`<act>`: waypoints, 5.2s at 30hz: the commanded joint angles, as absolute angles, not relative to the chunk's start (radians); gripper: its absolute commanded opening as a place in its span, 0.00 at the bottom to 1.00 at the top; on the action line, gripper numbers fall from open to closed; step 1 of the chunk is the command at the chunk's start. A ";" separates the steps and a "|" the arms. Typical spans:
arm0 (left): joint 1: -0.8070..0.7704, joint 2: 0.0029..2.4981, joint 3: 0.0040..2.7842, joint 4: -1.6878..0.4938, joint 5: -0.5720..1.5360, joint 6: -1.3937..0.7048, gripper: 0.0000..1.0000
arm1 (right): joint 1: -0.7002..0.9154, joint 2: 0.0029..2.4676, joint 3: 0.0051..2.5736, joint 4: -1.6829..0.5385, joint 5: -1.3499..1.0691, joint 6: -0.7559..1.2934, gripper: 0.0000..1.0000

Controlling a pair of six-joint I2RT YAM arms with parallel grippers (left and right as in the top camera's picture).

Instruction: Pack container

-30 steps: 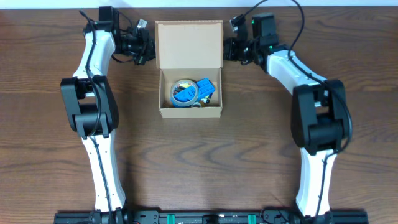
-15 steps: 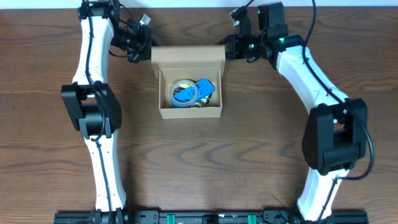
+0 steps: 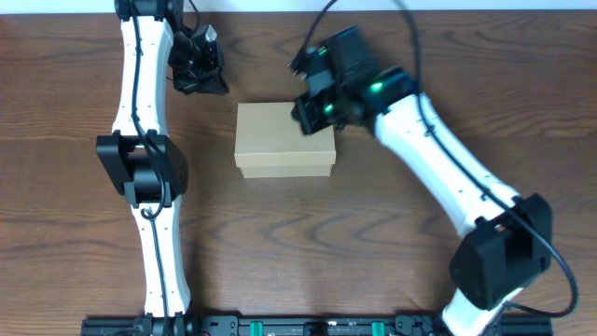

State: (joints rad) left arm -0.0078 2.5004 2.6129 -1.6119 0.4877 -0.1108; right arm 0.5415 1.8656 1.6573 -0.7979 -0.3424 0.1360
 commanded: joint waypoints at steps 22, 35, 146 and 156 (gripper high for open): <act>-0.010 2.439 2.631 -1.690 0.278 -0.210 0.05 | 0.682 2.077 1.668 -0.831 -0.146 0.144 0.01; -0.006 2.402 2.634 -1.690 0.281 -0.210 0.23 | 0.680 1.893 1.670 -0.821 -0.146 0.141 0.56; -0.012 0.003 0.279 -0.716 0.124 0.135 0.96 | 0.411 0.562 0.920 -0.939 -0.146 -0.046 0.99; -0.010 0.003 0.223 -0.674 0.059 0.136 0.96 | 0.411 0.562 0.920 -0.939 -0.146 -0.046 0.99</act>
State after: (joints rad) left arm -0.0158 0.0143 0.2356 -0.6823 0.0933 0.1177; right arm 0.4171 0.5625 0.9226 -0.9386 -0.1448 -0.0410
